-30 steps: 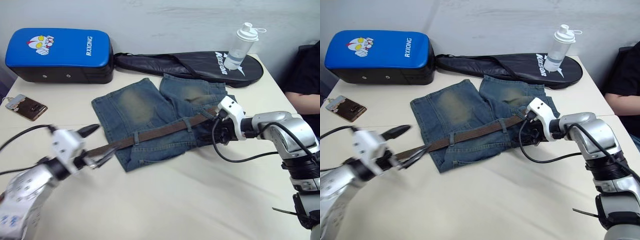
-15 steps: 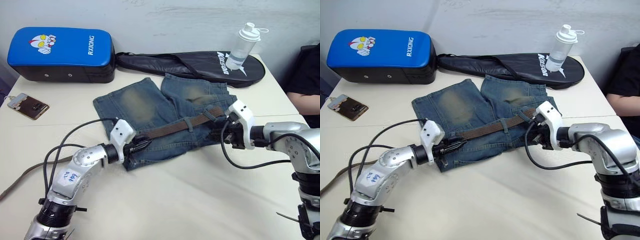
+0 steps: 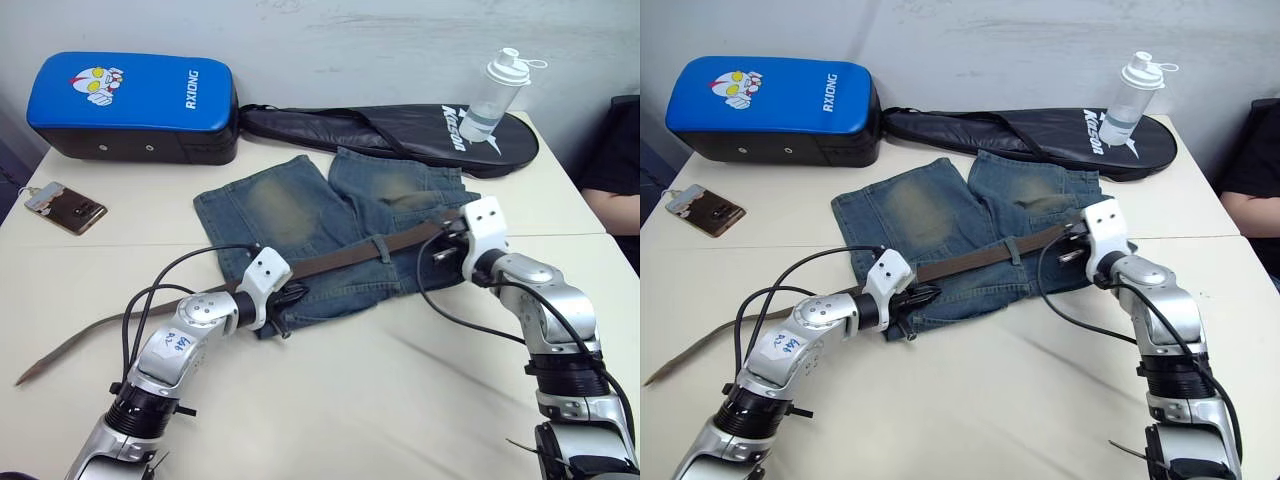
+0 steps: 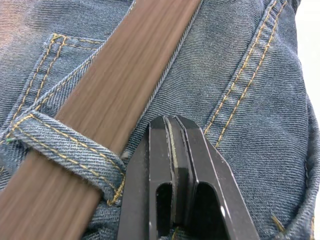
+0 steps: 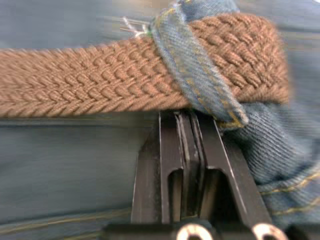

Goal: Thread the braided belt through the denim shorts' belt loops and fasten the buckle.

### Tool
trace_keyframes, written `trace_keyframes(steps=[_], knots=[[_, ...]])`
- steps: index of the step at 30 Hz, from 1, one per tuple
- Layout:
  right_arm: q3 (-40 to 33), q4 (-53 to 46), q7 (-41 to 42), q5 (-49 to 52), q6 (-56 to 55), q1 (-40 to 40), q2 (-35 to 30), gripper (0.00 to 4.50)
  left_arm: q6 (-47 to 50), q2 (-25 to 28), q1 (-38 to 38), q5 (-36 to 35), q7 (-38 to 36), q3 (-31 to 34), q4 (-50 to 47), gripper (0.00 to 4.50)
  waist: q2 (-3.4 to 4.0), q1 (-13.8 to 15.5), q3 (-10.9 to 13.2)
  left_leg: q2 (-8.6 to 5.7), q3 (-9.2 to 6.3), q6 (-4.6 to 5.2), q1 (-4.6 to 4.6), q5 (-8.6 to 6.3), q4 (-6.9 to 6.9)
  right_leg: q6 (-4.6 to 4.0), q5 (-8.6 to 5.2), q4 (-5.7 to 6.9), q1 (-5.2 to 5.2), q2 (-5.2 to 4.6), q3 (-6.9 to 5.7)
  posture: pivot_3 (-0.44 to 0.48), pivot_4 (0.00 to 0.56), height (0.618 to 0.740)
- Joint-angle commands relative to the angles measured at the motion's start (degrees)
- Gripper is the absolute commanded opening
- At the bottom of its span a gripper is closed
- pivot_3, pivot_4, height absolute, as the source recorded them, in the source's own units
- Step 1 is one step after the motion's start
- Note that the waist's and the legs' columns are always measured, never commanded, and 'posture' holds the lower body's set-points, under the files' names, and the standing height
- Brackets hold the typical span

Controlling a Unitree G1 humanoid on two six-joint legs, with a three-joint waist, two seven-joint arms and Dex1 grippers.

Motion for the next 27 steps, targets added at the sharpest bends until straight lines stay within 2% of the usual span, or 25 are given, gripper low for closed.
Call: trace_keyframes(steps=[1, 5, 9, 13, 16, 21, 27], knots=[[-1.5, 5.1, -3.3, -3.5, -3.1, 0.0, -0.9, 0.0, -0.5, -0.5, 1.4, 1.3, 0.2, 0.5, -0.7, 0.03, 0.0, 0.0, 0.0, 0.0, 0.01, 0.0, 0.01, 0.01, 0.0, 0.0, 0.0, 0.01, 0.0, 0.0, 0.01, 0.0, 0.15, 0.74], [-1.1, 3.7, -0.6, -1.2, -0.7, 0.2, -0.4, 0.0, -0.5, -1.1, 2.4, 1.8, 0.3, 0.4, -1.1, 0.03, 0.0, 0.3, 0.0, 0.02, -0.01, 0.01, 0.06, 0.02, 0.05, 0.0, 0.0, 0.03, 0.07, 0.01, 0.02, 0.0, 0.15, 0.74], [-2.5, -1.0, 7.7, 4.4, 2.0, 0.6, -3.5, 0.0, -1.0, -1.2, 3.3, 2.3, 0.4, 0.5, -1.1, 0.03, -0.01, 0.5, 0.0, 0.03, -0.02, 0.03, 0.09, 0.01, 0.11, 0.02, 0.01, 0.04, 0.13, 0.0, 0.03, 0.0, 0.15, 0.74], [-3.2, -7.5, 25.9, 11.3, 7.4, 4.2, -18.2, 0.0, -1.1, -1.3, 4.0, 2.7, 0.4, 0.9, -1.5, 0.03, 0.15, 1.0, 0.0, 0.03, -0.03, 0.12, 0.04, -0.04, 0.12, 0.02, 0.01, 0.02, 0.09, 0.0, 0.03, 0.0, 0.15, 0.74], [-4.8, -6.3, 29.6, 13.7, 7.3, 2.3, -22.6, 0.0, -1.1, -1.5, 4.4, 2.9, 0.4, 1.2, -2.0, 0.03, 0.09, 0.7, 0.0, 0.01, -0.05, 0.43, 0.03, -0.22, 0.17, 0.05, 0.03, -0.06, 0.16, -0.03, -0.01, 0.0, 0.15, 0.74], [-1.7, -0.1, 25.3, 10.6, 2.1, -5.1, -15.3, 0.0, -1.5, -2.1, 4.5, 3.2, 0.1, 1.5, -2.3, 0.03, 0.06, -0.1, 0.0, 0.1, 0.0, 0.45, 0.27, -0.27, 0.19, 0.04, 0.05, 0.03, 0.26, 0.03, 0.05, 0.0, 0.15, 0.74], [7.2, 16.0, 19.9, 0.5, -5.0, -11.0, -8.6, 0.0, -1.1, -1.9, 5.1, 3.1, 0.0, 3.2, -3.5, 0.03, 0.06, 0.7, 0.0, 0.05, 0.0, 0.14, 0.08, -0.09, 0.17, 0.04, 0.04, -0.01, 0.13, 0.01, 0.02, 0.0, 0.15, 0.74]])
